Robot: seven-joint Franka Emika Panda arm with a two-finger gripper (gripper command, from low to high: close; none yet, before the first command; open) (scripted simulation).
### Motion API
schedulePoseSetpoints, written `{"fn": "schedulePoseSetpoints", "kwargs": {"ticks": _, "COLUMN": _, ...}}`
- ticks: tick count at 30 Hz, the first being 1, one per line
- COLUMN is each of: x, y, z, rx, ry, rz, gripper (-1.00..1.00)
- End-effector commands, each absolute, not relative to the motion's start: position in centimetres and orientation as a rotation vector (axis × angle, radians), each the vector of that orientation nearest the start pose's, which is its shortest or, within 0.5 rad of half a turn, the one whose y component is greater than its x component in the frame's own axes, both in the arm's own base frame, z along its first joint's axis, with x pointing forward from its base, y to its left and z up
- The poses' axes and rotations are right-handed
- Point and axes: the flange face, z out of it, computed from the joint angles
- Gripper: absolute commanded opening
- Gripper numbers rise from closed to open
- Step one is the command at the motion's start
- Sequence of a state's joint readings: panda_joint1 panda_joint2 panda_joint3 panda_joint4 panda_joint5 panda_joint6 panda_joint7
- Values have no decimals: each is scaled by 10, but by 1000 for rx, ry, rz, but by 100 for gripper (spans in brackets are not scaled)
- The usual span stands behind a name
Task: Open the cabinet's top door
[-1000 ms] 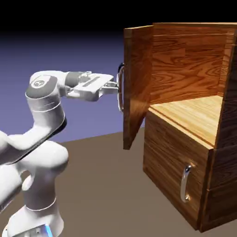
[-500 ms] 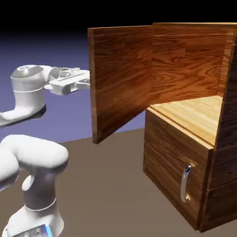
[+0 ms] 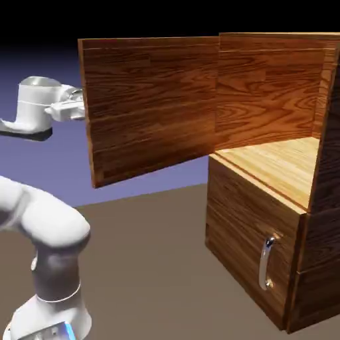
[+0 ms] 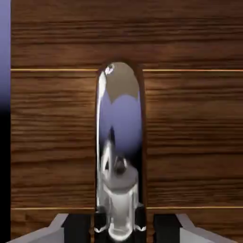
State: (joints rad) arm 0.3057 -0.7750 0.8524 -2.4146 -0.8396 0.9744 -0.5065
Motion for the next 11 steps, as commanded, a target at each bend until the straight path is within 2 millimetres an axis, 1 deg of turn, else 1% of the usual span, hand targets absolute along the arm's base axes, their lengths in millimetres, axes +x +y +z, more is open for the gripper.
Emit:
{"fn": "schedulePoseSetpoints", "kwargs": {"ticks": 1, "x": 141, "y": 250, "z": 553, "rx": 1397, "ry": 758, "rz": -452, "gripper": -100}}
{"fn": "schedulePoseSetpoints", "kwargs": {"ticks": 6, "x": 150, "y": 288, "z": 553, "rx": 1439, "ry": 689, "rz": -531, "gripper": -100}}
{"fn": "schedulePoseSetpoints", "kwargs": {"ticks": 10, "x": 157, "y": 311, "z": 553, "rx": 1463, "ry": 648, "rz": -577, "gripper": -100}}
{"fn": "schedulePoseSetpoints", "kwargs": {"ticks": 11, "x": 157, "y": 311, "z": 553, "rx": 1463, "ry": 648, "rz": -577, "gripper": 100}}
